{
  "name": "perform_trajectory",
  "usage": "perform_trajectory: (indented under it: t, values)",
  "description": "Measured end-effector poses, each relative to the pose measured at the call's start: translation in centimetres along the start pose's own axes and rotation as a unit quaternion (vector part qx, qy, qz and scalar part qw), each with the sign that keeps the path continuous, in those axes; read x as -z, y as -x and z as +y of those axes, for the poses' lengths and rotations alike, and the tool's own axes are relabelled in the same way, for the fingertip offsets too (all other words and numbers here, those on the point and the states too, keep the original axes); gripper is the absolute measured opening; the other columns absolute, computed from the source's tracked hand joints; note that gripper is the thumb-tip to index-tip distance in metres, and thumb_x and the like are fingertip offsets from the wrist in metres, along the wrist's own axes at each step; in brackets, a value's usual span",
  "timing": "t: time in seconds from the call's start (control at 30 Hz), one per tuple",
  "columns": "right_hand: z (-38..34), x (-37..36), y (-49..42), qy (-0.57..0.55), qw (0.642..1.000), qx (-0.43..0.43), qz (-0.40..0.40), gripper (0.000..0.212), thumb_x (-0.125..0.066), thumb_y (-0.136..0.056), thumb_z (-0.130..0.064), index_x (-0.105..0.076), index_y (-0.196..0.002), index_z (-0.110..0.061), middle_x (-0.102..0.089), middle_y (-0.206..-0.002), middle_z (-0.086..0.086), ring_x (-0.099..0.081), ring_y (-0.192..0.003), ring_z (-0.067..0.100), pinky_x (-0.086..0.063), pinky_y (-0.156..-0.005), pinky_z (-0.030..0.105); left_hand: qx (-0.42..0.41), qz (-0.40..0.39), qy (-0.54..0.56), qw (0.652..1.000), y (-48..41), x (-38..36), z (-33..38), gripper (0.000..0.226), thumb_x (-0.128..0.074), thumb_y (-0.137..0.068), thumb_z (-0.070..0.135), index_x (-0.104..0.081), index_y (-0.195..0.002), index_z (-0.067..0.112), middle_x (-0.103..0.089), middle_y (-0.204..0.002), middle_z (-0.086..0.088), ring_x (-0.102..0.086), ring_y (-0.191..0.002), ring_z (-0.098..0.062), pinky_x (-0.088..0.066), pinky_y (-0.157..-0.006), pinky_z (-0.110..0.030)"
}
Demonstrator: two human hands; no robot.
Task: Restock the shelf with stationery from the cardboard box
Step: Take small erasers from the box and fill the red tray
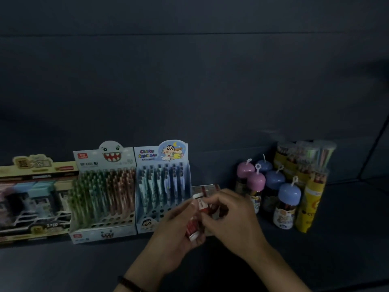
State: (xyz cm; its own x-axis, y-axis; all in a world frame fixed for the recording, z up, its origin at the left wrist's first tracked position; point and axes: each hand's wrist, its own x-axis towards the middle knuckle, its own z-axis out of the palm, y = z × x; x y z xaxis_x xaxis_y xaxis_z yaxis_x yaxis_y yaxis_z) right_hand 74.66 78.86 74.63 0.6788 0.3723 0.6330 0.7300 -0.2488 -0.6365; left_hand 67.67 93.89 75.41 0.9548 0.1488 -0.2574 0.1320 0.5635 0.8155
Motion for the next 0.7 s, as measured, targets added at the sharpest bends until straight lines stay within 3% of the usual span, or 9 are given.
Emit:
perform_trajectory:
  t: [0.07, 0.13, 0.2, 0.23, 0.3, 0.37, 0.57, 0.7]
  values:
    - [0.2, 0.4, -0.1, 0.021, 1.000, 0.004, 0.004, 0.020, -0.081, -0.075, -0.010, -0.079, -0.088, -0.024, -0.069, -0.087, -0.016, -0.068, -0.079, 0.005, -0.051, -0.069, 0.017, 0.000, -0.024, -0.006, 1.000, -0.1, 0.0, 0.2, 0.027, -0.065, -0.099, 0.018, -0.075, -0.121, 0.006, -0.077, -0.102, -0.014, -0.070, -0.084, -0.024, -0.057, -0.071, -0.037]
    - [0.5, 0.6, -0.2, 0.040, 0.999, 0.002, 0.002, 0.022, -0.080, -0.074, -0.008, -0.078, -0.087, -0.025, -0.068, -0.086, -0.018, -0.067, -0.079, 0.003, -0.047, -0.069, 0.012, -0.014, -0.044, -0.039, 0.998, -0.2, 0.2, 0.1, 0.027, -0.060, -0.101, 0.007, -0.075, -0.124, 0.007, -0.077, -0.118, -0.018, -0.072, -0.101, -0.030, -0.060, -0.088, -0.045]
    - [0.6, 0.6, -0.4, 0.047, 0.999, -0.002, 0.000, 0.018, -0.083, -0.075, -0.011, -0.078, -0.084, -0.025, -0.069, -0.085, -0.019, -0.068, -0.080, 0.003, -0.048, -0.070, 0.013, -0.029, -0.042, -0.067, 0.996, -0.3, 0.1, -0.2, 0.027, -0.060, -0.102, 0.002, -0.077, -0.121, 0.009, -0.074, -0.125, -0.022, -0.070, -0.114, -0.036, -0.052, -0.107, -0.055]
    - [0.7, 0.7, -0.5, 0.047, 0.999, -0.004, 0.001, 0.016, -0.086, -0.076, -0.012, -0.078, -0.083, -0.025, -0.070, -0.084, -0.018, -0.069, -0.080, 0.004, -0.050, -0.070, 0.016, -0.036, -0.034, -0.070, 0.996, -0.3, -0.1, -0.3, 0.026, -0.060, -0.101, 0.000, -0.078, -0.118, 0.008, -0.075, -0.124, -0.022, -0.070, -0.113, -0.037, -0.052, -0.107, -0.055]
    - [0.7, 1.2, -0.7, 0.049, 0.999, -0.006, 0.013, 0.014, -0.087, -0.080, -0.014, -0.079, -0.084, -0.025, -0.072, -0.084, -0.018, -0.070, -0.081, 0.004, -0.053, -0.071, 0.019, -0.054, -0.001, -0.061, 0.997, -0.3, -0.1, -0.4, 0.023, -0.062, -0.099, -0.004, -0.079, -0.113, 0.005, -0.077, -0.118, -0.021, -0.074, -0.102, -0.031, -0.061, -0.092, -0.046]
    - [1.3, 2.5, -1.0, 0.054, 0.998, -0.026, 0.025, 0.010, -0.084, -0.088, -0.019, -0.079, -0.092, -0.027, -0.074, -0.090, -0.020, -0.071, -0.087, 0.000, -0.054, -0.077, 0.014, -0.068, 0.038, -0.026, 0.997, -0.5, 0.5, -0.4, 0.024, -0.063, -0.098, -0.006, -0.080, -0.111, 0.004, -0.079, -0.114, -0.017, -0.075, -0.097, -0.027, -0.062, -0.082, -0.040]
    - [4.9, 4.7, -2.3, 0.161, 0.981, -0.077, -0.080, 0.015, -0.075, -0.096, -0.017, -0.080, -0.105, -0.027, -0.071, -0.103, -0.019, -0.064, -0.097, -0.005, -0.048, -0.082, 0.010, -0.135, 0.062, 0.014, 0.989, -0.3, 2.1, -1.6, 0.034, -0.059, -0.095, -0.017, -0.077, -0.116, 0.003, -0.079, -0.112, -0.014, -0.077, -0.106, -0.031, -0.065, -0.086, -0.037]
    - [5.2, 3.2, -3.0, 0.197, 0.963, -0.079, -0.167, 0.011, -0.069, -0.099, -0.019, -0.079, -0.104, -0.022, -0.069, -0.105, -0.012, -0.064, -0.097, 0.004, -0.052, -0.085, 0.022, -0.164, 0.070, 0.006, 0.984, -0.5, 2.2, -2.9, 0.033, -0.061, -0.096, -0.013, -0.071, -0.124, 0.001, -0.076, -0.118, -0.019, -0.075, -0.113, -0.034, -0.064, -0.088, -0.036]
